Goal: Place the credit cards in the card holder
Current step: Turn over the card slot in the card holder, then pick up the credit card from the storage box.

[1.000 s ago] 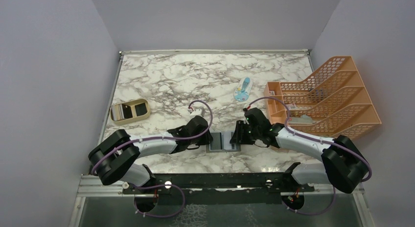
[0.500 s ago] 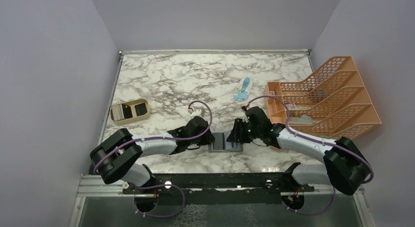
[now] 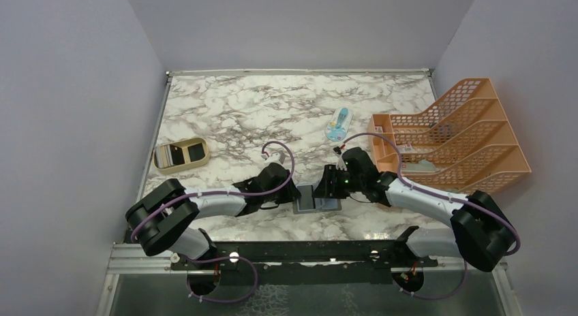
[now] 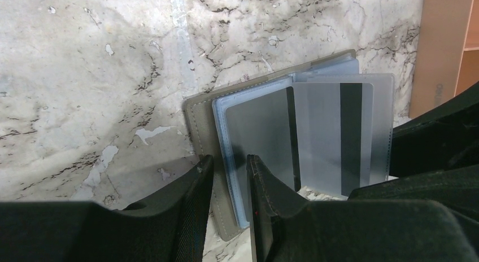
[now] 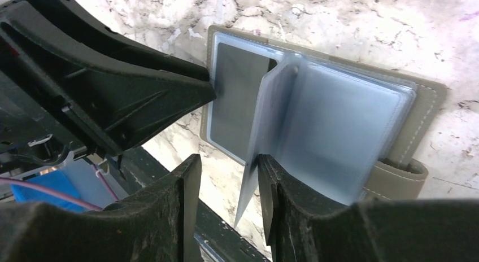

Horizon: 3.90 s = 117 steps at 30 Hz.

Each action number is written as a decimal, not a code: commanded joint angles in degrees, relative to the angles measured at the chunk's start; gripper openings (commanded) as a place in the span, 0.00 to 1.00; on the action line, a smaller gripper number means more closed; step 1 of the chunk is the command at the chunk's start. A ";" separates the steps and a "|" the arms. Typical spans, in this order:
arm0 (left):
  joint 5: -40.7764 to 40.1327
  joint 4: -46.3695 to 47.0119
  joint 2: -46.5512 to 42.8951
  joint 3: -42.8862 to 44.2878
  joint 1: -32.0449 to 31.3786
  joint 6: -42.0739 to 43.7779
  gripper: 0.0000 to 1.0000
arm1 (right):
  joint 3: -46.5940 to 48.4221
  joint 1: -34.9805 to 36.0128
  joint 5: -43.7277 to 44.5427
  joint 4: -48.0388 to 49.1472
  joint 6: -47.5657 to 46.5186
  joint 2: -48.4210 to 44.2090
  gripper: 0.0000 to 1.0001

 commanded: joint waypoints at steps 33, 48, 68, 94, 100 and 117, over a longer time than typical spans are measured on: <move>-5.69 -27.36 -13.98 10.83 17.26 17.55 0.46 | 5.36 0.44 -4.15 3.07 -4.93 8.79 0.42; 13.65 -16.57 -12.13 6.85 19.93 11.04 0.39 | 14.00 6.65 14.11 -12.21 -7.09 16.09 0.42; 16.69 0.08 4.78 3.47 7.70 4.93 0.23 | 14.70 11.25 16.47 -11.97 -2.90 17.31 0.52; -1.10 -26.42 -3.16 18.21 11.44 16.88 0.37 | 8.56 11.25 20.76 -9.42 -5.64 -5.16 0.50; -9.75 -37.38 -8.70 23.67 21.24 27.04 0.42 | 7.54 11.20 19.66 -8.89 -6.66 -7.73 0.50; -24.05 -40.79 -9.52 26.97 48.97 45.07 0.45 | 6.64 11.23 15.80 -7.41 -9.70 -9.34 0.50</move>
